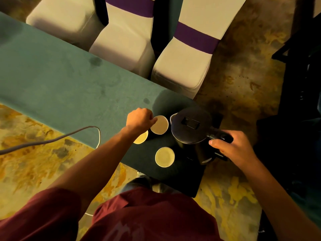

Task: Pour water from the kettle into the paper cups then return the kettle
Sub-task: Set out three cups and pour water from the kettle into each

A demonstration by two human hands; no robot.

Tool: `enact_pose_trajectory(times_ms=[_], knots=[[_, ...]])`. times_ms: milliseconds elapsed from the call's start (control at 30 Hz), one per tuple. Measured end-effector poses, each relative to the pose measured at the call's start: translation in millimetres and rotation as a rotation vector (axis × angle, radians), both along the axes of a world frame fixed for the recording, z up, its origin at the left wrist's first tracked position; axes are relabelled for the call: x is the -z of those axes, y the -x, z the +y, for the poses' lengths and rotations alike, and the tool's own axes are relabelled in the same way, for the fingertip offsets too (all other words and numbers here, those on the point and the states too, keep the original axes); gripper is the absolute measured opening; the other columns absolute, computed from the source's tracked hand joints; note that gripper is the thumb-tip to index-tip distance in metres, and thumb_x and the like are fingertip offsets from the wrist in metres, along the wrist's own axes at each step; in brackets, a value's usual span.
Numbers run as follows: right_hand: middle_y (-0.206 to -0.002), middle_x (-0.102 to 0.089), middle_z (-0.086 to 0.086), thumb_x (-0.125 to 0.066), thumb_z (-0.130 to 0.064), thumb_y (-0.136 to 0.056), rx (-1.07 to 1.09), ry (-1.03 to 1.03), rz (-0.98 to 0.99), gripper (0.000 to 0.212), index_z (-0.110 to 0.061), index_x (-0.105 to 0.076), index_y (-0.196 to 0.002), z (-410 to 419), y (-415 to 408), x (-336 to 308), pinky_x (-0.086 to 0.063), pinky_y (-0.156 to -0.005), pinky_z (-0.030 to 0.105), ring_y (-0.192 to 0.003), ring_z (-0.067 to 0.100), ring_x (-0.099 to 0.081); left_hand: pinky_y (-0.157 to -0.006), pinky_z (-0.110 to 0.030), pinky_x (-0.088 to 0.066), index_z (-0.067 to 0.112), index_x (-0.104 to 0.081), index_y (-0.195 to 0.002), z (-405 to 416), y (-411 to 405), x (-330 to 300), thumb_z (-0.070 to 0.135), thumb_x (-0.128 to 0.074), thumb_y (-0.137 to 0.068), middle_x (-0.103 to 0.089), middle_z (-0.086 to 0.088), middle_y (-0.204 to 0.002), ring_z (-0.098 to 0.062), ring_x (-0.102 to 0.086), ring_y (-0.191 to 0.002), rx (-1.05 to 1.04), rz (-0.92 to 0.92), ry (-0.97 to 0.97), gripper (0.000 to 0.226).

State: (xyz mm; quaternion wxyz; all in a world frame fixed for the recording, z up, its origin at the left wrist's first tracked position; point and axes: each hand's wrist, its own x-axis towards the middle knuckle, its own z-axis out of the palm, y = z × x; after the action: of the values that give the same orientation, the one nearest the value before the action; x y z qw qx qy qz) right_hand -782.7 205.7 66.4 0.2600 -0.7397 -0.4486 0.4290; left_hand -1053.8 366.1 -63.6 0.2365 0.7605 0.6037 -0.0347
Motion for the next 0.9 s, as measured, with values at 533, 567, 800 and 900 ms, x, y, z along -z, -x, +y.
enact_pose_trajectory(times_ms=[533, 567, 800, 900], knots=[[-0.055, -0.065, -0.015, -0.068, -0.060, -0.060, -0.101, 0.091, -0.172, 0.027, -0.034, -0.072, -0.068, 10, -3, 10, -0.041, -0.051, 0.028, -0.054, 0.000, -0.062, -0.059, -0.029, -0.051, 0.021, -0.072, -0.083, 0, 2, 11, 0.054, -0.064, -0.089, -0.069, 0.000, -0.077, -0.019, -0.064, -0.070, -0.072, -0.092, 0.017, 0.035], [-0.054, -0.063, -0.015, -0.068, -0.060, -0.061, -0.107, 0.091, -0.175, 0.027, -0.034, -0.071, -0.067, 10, -3, 10, -0.040, -0.050, 0.027, -0.053, 0.000, -0.060, -0.057, -0.028, -0.048, 0.021, -0.072, -0.083, 0, 2, 11, 0.054, -0.063, -0.089, -0.068, 0.001, -0.076, -0.018, -0.064, -0.069, -0.077, -0.095, 0.017, 0.035], [-0.046, -0.055, -0.014, -0.070, -0.056, -0.063, -0.132, 0.060, -0.160, 0.029, -0.029, -0.064, -0.058, 14, -1, 10, -0.035, -0.041, 0.016, -0.044, -0.002, -0.050, -0.058, -0.027, -0.049, 0.021, -0.073, -0.085, 1, -3, 11, 0.053, -0.063, -0.091, -0.068, 0.000, -0.077, -0.017, -0.064, -0.068, -0.073, -0.115, 0.023, 0.034], [-0.049, -0.060, -0.010, -0.071, -0.056, -0.064, -0.146, 0.069, -0.160, 0.032, -0.024, -0.068, -0.063, 16, 0, 12, -0.035, -0.041, 0.016, -0.046, -0.001, -0.053, -0.056, -0.027, -0.049, 0.020, -0.074, -0.086, 1, -2, 11, 0.051, -0.062, -0.092, -0.069, 0.000, -0.077, -0.016, -0.063, -0.066, -0.073, -0.124, 0.024, 0.034]])
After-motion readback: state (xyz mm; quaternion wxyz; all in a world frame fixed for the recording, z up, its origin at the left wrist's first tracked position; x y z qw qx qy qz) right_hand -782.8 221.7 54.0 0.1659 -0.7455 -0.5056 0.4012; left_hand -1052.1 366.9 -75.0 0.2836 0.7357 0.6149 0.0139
